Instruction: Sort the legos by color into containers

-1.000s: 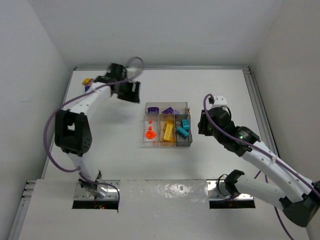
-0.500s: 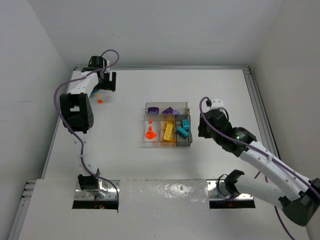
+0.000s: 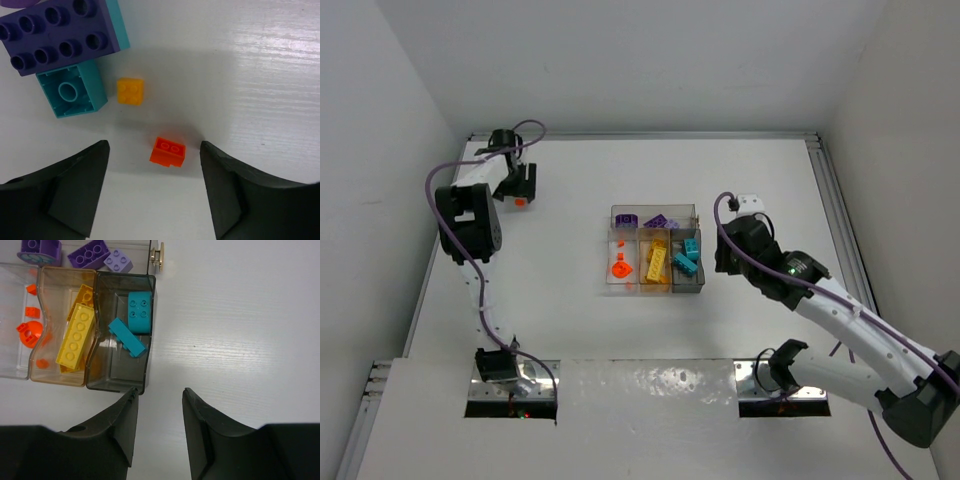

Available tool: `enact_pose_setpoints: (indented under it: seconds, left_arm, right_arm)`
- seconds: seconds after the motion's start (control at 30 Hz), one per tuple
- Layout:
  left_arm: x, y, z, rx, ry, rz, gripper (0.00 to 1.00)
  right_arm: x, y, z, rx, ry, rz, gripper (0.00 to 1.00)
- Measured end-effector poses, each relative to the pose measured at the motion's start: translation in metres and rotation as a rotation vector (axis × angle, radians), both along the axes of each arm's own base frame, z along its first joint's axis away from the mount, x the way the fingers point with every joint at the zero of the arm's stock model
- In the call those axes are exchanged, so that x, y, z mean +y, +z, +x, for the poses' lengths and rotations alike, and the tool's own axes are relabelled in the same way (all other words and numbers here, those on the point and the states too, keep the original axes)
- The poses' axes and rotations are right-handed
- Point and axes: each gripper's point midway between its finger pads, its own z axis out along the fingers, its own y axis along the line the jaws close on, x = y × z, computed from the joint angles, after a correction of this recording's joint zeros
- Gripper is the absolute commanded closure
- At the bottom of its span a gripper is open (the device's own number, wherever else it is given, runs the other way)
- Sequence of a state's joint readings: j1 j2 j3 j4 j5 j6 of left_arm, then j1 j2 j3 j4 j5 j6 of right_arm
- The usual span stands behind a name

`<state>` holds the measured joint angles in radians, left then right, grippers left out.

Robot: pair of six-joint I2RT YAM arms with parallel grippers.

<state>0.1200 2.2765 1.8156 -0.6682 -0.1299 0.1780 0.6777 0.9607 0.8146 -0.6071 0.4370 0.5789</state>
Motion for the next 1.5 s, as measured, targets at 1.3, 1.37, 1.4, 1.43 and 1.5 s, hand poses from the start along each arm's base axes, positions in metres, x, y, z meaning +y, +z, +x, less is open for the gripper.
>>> enact_pose_setpoints:
  seconds: [1.3,1.37,1.4,1.43,1.5]
  left_arm:
    - [-0.351,0.091,-0.215,0.079,-0.99,-0.389,0.96]
    - [-0.344,0.08,-0.207,0.095,-0.952,-0.384,0.96]
    - [-0.341,0.075,-0.203,0.101,-0.936,-0.38,0.96]
    - [-0.338,0.072,-0.199,0.103,-0.92,-0.375,0.96]
    - [-0.334,0.069,-0.194,0.098,-0.905,-0.372,0.92]
  right_arm:
    - [0.0,0.019,0.002,-0.048,-0.009,0.037,0.6]
    - [0.0,0.021,0.001,-0.053,-0.012,0.043,0.6]
    - [-0.001,0.021,0.001,-0.054,-0.013,0.046,0.6]
    - [-0.002,0.023,0.0,-0.058,-0.015,0.051,0.6]
    - [-0.004,0.026,-0.002,-0.065,-0.022,0.059,0.6]
